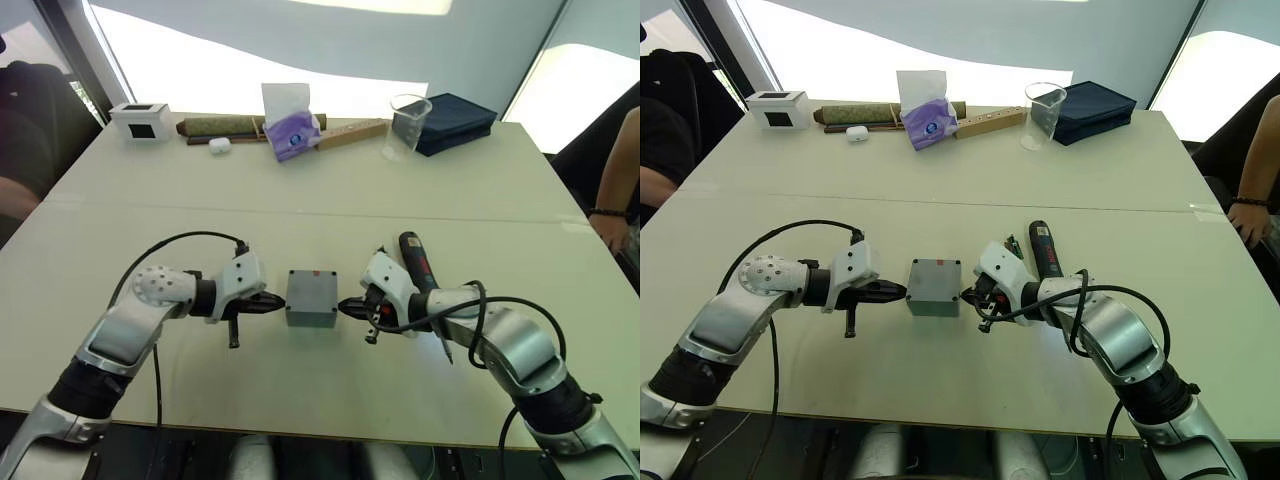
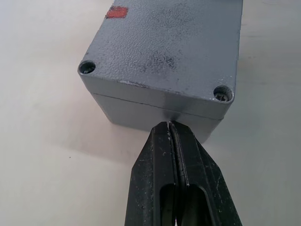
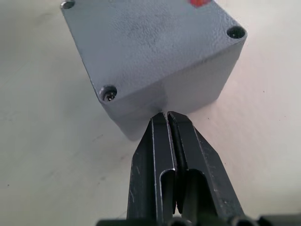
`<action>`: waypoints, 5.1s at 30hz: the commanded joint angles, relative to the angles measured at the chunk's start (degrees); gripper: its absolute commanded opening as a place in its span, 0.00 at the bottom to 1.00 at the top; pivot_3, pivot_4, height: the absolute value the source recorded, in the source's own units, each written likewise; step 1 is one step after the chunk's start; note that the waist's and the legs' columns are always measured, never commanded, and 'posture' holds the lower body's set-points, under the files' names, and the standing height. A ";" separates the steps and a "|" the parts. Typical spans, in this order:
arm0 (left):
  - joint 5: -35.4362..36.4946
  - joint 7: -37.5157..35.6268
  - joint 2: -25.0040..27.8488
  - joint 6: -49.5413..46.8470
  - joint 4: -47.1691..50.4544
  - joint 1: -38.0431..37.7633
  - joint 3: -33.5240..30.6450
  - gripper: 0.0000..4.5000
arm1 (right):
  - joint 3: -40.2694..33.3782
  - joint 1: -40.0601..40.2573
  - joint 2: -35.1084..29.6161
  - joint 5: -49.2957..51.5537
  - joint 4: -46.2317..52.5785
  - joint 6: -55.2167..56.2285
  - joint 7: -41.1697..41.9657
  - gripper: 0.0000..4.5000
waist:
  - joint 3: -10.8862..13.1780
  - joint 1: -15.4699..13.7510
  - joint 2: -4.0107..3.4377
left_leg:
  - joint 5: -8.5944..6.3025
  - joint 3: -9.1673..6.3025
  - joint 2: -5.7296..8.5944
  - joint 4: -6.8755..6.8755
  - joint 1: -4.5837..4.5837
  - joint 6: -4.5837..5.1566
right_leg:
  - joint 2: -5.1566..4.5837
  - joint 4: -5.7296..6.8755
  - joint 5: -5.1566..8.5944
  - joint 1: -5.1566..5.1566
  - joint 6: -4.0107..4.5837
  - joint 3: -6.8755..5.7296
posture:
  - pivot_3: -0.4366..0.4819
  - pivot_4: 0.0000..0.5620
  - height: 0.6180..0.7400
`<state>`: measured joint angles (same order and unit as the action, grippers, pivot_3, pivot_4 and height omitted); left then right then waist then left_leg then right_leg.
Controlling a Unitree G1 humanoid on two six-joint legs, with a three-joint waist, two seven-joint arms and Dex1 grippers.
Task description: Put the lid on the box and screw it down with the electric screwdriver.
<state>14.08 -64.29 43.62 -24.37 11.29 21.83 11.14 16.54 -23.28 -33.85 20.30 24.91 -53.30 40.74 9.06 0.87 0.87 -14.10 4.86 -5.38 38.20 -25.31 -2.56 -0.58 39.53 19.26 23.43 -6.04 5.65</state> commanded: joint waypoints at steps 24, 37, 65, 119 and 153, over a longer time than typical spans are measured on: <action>6.46 1.68 -0.96 -3.65 7.26 9.94 -4.28 0.00 | -12.00 -7.46 5.62 -5.02 -12.29 -3.17 -16.30 0.98 | 0.00 0.02 0.00 | 0.04 0.02 0.01 0.00 0.00 -0.07 | 0.00 0.04 0.00 0.02 0.00 0.01 | 0.48 0.27 0.85; 7.17 2.77 -1.38 -4.20 8.75 9.41 -4.13 0.00 | -12.28 -10.30 7.56 -4.86 -15.33 -8.64 -19.10 0.98 | 0.00 -0.08 0.00 | 0.05 0.02 0.01 0.00 0.00 -0.09 | -0.01 0.05 0.00 0.02 0.00 0.01 | 0.48 0.27 0.85; 6.92 3.20 -2.59 -3.95 8.19 10.51 -3.39 0.00 | -13.13 -9.89 8.82 -1.85 -10.34 -14.30 -18.49 0.01 | 0.00 0.01 0.00 | 0.05 0.02 0.01 -0.01 0.00 -0.09 | 0.00 0.06 0.00 0.04 0.00 0.01 | 0.48 0.27 0.85; 6.22 4.79 -3.80 -2.86 8.25 10.33 -3.30 0.00 | -10.45 2.23 13.84 -6.08 -11.84 7.50 -17.09 0.18 | -0.02 0.13 0.02 | 0.11 0.00 0.01 0.00 0.06 -0.18 | 0.01 0.10 0.00 -0.03 0.00 0.01 | 0.48 0.27 0.85; 6.08 4.97 -3.85 -2.77 8.41 10.31 -3.24 0.00 | -11.59 -0.26 13.31 -4.05 -9.65 4.06 -16.05 0.60 | -0.02 0.01 0.01 | 0.11 0.00 0.01 -0.02 0.04 -0.18 | 0.01 0.10 0.00 0.00 0.00 0.01 | 0.48 0.27 0.85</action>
<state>20.14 -59.56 39.74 -27.94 18.17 31.52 8.30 5.25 -22.90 -20.52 15.98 13.37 -49.70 24.53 9.05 0.88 0.88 -13.99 4.86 -5.37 38.18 -25.27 -2.74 -0.57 39.63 19.26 23.43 -6.04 5.66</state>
